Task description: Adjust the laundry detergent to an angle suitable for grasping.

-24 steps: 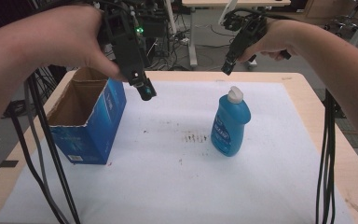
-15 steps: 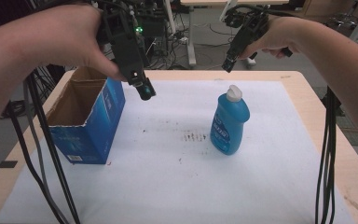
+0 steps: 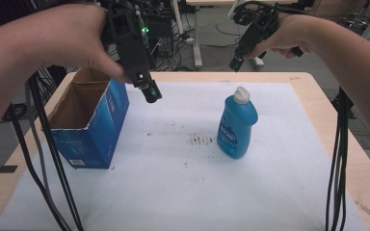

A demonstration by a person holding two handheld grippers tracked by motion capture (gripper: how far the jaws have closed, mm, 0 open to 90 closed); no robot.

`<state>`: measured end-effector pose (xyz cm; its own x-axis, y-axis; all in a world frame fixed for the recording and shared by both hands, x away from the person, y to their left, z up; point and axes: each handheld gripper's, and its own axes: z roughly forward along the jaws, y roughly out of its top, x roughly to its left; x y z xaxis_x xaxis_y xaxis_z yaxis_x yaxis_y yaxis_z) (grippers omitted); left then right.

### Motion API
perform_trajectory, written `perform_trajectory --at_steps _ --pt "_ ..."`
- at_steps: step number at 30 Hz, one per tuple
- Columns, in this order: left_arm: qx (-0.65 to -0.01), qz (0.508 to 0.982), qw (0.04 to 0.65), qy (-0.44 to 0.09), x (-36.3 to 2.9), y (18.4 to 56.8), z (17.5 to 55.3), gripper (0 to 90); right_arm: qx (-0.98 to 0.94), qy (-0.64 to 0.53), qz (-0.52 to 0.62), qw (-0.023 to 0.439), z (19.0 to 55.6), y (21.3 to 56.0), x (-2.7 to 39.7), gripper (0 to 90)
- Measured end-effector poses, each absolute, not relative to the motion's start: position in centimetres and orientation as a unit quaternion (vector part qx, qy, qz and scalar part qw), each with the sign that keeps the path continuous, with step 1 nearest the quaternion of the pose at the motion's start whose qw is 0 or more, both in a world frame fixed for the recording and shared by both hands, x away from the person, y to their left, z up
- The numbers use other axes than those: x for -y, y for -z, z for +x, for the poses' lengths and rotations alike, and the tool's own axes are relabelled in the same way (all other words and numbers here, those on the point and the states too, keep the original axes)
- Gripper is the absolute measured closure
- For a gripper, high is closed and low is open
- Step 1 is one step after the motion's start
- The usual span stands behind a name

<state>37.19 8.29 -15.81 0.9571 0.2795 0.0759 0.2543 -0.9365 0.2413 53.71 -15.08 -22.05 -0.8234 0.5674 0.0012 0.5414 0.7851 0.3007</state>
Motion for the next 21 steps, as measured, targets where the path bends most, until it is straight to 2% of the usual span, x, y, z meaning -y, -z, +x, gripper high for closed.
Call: perform_trajectory --at_steps 21 --pt "-0.133 0.983 0.108 -0.059 -7.94 15.75 36.59 15.6 -0.941 -0.154 0.297 0.048 52.93 21.33 15.40 21.2"
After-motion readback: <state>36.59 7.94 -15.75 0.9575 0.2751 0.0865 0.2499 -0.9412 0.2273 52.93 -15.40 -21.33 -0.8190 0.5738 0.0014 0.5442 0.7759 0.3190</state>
